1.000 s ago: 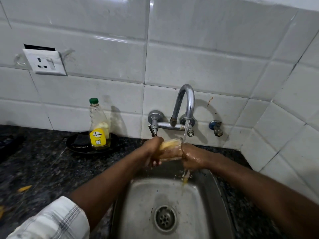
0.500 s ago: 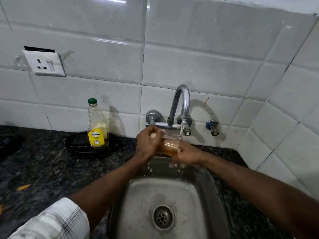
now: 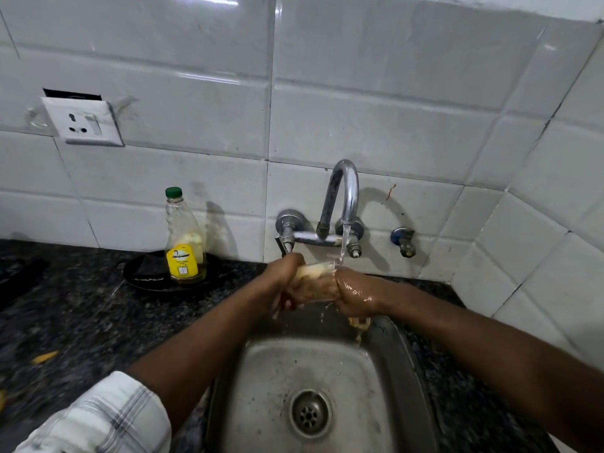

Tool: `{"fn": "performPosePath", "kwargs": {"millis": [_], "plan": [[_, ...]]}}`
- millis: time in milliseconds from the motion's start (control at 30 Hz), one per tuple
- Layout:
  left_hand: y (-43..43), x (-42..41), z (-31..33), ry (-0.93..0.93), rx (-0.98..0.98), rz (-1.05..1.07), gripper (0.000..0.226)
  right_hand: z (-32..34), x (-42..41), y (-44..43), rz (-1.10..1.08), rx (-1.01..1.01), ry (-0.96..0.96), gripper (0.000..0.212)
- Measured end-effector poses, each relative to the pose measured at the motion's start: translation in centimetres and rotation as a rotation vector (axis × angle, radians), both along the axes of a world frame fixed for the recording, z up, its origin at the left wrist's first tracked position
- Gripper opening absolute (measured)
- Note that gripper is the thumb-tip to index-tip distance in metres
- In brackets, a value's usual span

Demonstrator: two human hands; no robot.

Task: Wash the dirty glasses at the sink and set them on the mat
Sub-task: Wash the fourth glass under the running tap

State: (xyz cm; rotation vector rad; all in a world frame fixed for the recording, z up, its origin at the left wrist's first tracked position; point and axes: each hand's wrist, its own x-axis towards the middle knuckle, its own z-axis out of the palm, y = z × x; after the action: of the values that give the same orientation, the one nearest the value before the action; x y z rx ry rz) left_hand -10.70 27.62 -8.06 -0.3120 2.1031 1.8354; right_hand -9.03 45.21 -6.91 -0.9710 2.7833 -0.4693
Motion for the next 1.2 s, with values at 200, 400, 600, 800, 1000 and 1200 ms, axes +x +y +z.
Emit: {"fn": "performPosePath", "kwargs": {"millis": [200, 400, 600, 800, 1000, 1200], "plan": [[0.3, 0.7, -0.7, 0.662, -0.082, 0.223, 0.028, 0.3, -0.5, -0.5, -0.097, -0.246, -0.139, 0.044], [-0.5, -0.3, -0.1, -0.066, 0.021, -0.023, 0.039, 0.8, -0.3, -0.7, 0.116, -0.075, 0.041, 0.054], [-0.5, 0.7, -2.3, 0.782, -0.123, 0.274, 0.025, -0.8, 0.1, -1.4, -0.071, -0.340, -0.226, 0.053], [-0.4, -0.7, -0.4, 0.274, -0.077, 0.123, 0.044, 0.3, -0.1, -1.1, 0.072, -0.165, -0.024, 0.058], [-0.4, -0.1, -0.4, 0.361, -0.040, 0.171, 0.032, 0.8, 0.1, -1.2, 0.056, -0.169, -0.036, 0.061], [-0.2, 1.0, -1.0, 0.662, -0.038, 0.225, 0.029, 0.5, 0.1, -1.0, -0.099, -0.285, -0.184, 0.062]]}}
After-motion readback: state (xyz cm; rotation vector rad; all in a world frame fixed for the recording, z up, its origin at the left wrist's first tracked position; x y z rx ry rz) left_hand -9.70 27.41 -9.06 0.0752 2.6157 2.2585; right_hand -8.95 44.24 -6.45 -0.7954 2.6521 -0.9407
